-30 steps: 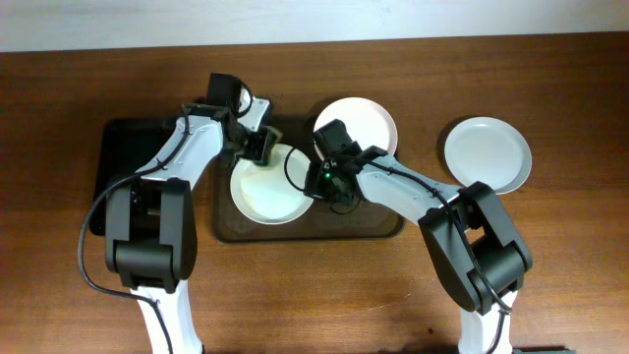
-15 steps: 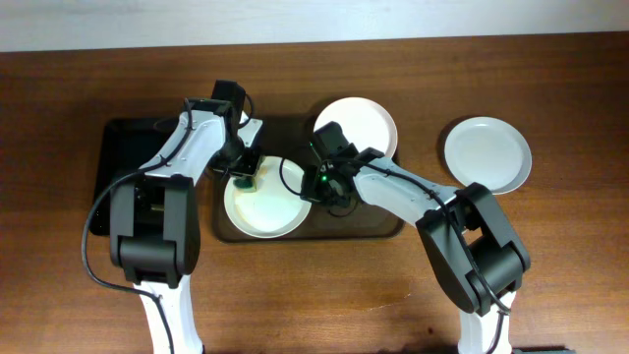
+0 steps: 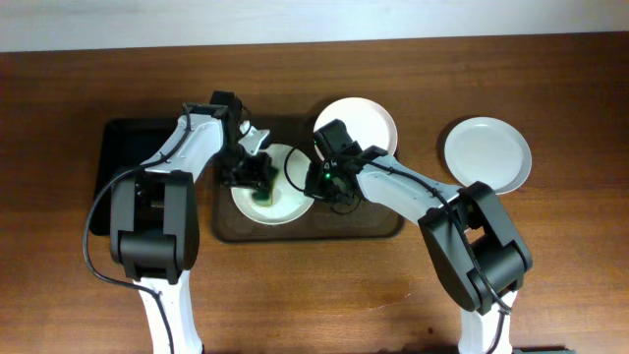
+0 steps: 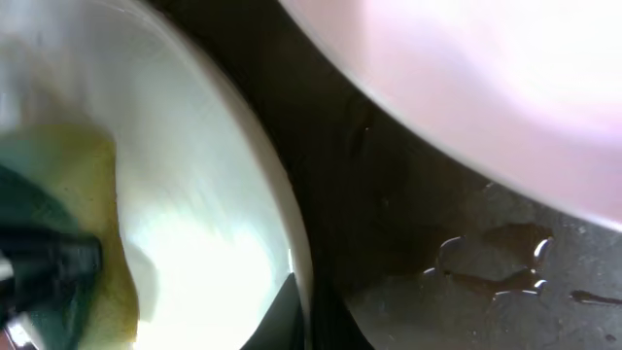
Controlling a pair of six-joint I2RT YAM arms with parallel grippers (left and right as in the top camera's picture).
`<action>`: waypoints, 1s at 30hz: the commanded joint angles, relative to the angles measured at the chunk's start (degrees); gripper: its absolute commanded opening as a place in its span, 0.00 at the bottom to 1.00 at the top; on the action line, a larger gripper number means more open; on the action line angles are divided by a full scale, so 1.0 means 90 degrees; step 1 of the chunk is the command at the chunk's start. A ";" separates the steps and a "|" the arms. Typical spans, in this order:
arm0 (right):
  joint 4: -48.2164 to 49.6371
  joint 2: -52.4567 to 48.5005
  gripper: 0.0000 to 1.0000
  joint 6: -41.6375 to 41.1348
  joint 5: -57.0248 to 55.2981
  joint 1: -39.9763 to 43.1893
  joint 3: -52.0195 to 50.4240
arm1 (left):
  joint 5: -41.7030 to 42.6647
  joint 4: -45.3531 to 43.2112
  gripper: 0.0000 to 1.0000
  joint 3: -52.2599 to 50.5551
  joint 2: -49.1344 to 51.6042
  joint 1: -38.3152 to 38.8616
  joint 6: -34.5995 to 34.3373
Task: Clean dirty plates on tray and stack at the side
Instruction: 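Scrub the held plate with the sponge in the left gripper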
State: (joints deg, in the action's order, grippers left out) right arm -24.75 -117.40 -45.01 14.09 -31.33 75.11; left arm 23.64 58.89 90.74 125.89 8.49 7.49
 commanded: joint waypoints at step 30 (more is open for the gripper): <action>-0.0010 -0.0134 0.04 0.0070 0.0083 -0.0056 -0.0034 | -0.1836 -0.1324 0.01 0.0010 0.0423 -0.0100 -0.1868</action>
State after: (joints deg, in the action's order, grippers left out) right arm -24.12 -117.45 -45.04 15.11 -31.64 75.13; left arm 28.88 49.63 91.35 127.48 8.38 -2.96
